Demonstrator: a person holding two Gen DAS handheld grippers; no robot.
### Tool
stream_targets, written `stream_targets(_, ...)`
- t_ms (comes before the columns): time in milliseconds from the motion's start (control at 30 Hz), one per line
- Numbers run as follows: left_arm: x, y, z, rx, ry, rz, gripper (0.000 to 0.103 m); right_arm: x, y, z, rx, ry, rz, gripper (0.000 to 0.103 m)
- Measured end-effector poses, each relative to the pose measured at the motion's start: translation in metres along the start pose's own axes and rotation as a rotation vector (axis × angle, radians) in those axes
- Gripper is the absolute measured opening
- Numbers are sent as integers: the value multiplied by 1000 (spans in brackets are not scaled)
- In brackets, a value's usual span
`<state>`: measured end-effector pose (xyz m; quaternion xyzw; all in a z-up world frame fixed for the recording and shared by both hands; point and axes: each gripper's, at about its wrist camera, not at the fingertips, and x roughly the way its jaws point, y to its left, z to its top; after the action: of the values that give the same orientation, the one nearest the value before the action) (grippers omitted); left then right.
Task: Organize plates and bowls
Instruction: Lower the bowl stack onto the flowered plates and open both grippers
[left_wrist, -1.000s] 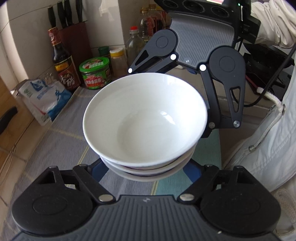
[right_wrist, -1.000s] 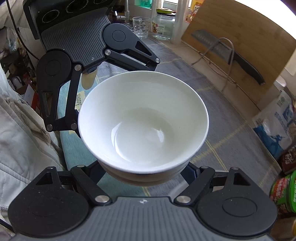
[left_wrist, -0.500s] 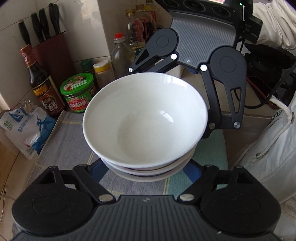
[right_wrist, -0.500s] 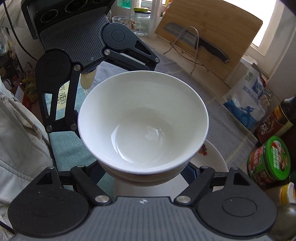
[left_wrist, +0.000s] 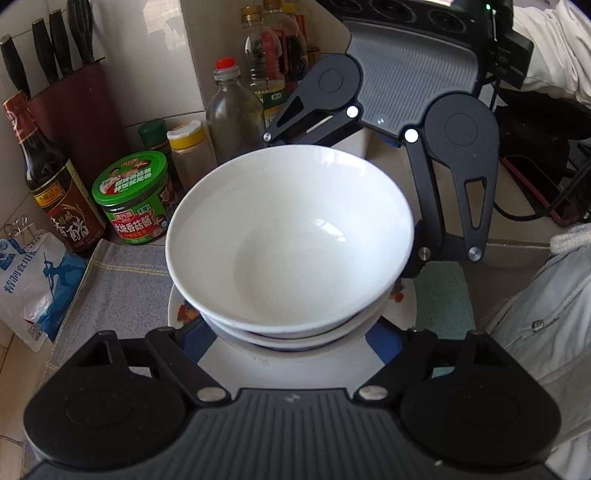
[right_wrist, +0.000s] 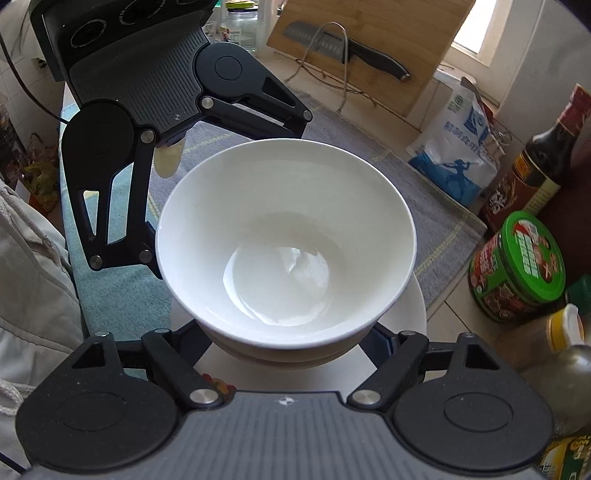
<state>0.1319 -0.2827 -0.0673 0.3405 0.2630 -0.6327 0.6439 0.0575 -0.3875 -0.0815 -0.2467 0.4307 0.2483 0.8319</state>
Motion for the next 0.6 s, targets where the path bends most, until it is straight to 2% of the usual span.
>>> stream_targets(600, 11, 8, -1, -37, -1, 1, 86, 7, -5, -4, 32, 19, -19, 87)
